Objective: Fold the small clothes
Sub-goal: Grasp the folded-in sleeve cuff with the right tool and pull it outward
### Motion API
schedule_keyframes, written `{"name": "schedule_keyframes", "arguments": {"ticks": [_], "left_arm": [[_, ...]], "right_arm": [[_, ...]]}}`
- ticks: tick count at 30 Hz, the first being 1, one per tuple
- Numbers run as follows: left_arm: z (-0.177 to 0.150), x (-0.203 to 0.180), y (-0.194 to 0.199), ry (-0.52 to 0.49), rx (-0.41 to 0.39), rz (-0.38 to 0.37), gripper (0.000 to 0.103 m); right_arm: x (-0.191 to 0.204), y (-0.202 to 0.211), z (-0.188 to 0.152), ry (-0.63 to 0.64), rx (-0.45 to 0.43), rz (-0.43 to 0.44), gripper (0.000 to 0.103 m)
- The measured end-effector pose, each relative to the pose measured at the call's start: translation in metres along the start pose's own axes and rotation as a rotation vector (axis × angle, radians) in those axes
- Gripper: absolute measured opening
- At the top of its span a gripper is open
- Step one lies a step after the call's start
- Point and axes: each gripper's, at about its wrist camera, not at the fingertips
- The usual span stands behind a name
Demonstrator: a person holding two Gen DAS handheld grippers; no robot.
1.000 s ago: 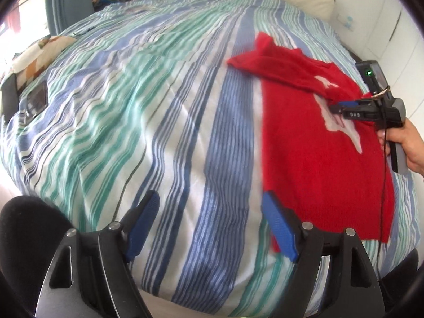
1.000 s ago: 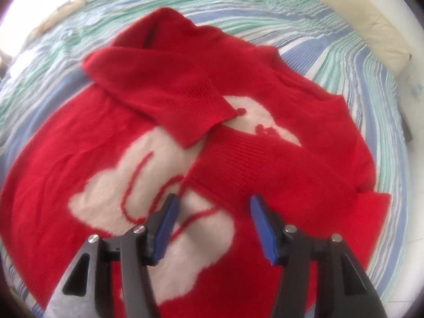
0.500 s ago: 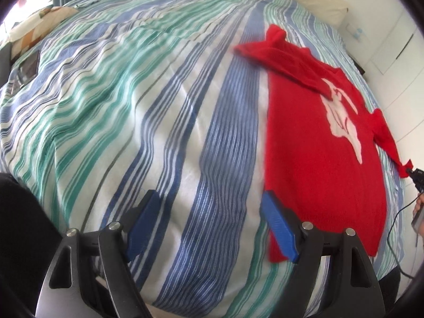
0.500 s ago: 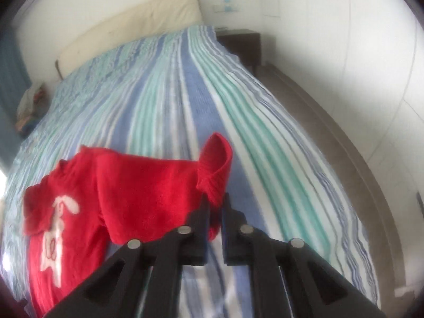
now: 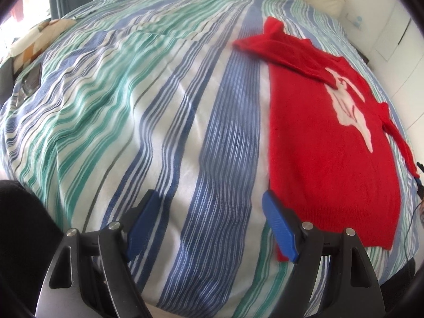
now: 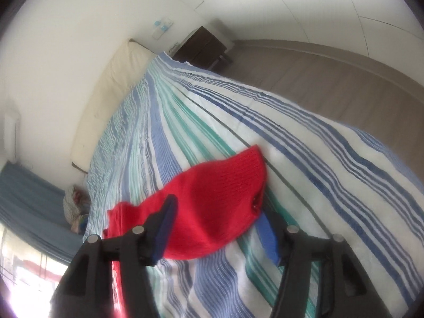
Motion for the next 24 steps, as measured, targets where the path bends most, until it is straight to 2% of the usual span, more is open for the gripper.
{"name": "schedule_keyframes", "arguments": {"ticks": [1,2,3,7,9,12,14,16,17,18,19,20,21,24], "left_arm": [[0.000,-0.001,-0.001,-0.008,0.001,0.008,0.082],[0.000,-0.002,-0.001,-0.014,0.001,0.015,0.082],[-0.001,-0.003,-0.001,-0.018,0.001,0.018,0.082],[-0.001,-0.002,-0.002,-0.022,0.003,0.026,0.082],[0.000,-0.004,-0.004,-0.029,0.008,0.036,0.082],[0.000,-0.006,-0.004,-0.042,0.009,0.047,0.082],[0.002,-0.006,0.001,-0.049,0.017,0.051,0.081],[0.008,-0.009,0.015,-0.067,-0.003,0.044,0.081],[0.014,-0.013,0.025,-0.085,-0.033,0.045,0.081],[0.022,-0.018,0.037,-0.108,-0.069,0.049,0.081],[0.032,-0.025,0.049,-0.135,-0.111,0.049,0.081],[0.043,-0.033,0.061,-0.164,-0.159,0.045,0.081],[0.055,-0.042,0.072,-0.195,-0.207,0.039,0.083],[0.096,-0.075,0.088,-0.296,-0.314,0.017,0.086]], "right_arm": [[-0.003,-0.004,0.004,-0.016,0.025,-0.016,0.029],[-0.003,-0.007,0.007,-0.020,0.042,-0.053,0.008],[-0.002,-0.008,0.008,-0.009,0.054,-0.124,0.004],[-0.002,0.005,0.013,0.085,-0.001,-0.364,0.003],[-0.014,0.002,0.015,0.058,0.018,-0.384,0.003],[-0.004,-0.003,0.011,0.139,0.019,-0.457,0.003],[-0.008,-0.001,0.012,0.141,0.019,-0.461,0.003],[-0.007,0.000,0.011,0.156,0.013,-0.468,0.006],[-0.006,0.003,0.010,0.164,0.014,-0.459,0.011],[-0.005,0.007,0.009,0.165,0.013,-0.455,0.026],[-0.002,0.013,0.007,0.163,0.006,-0.458,0.049],[0.002,0.022,0.004,0.165,-0.010,-0.461,0.058],[0.005,0.035,-0.002,0.175,-0.041,-0.481,0.064],[0.023,0.071,-0.028,0.259,-0.121,-0.568,0.064]]}}
Point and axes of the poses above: each gripper's, at about its wrist camera, not at the fingertips, and y roughly against the way its jaws point, x to its left, z to its top, and after that the axes turned 10 degrees about x, right-handed
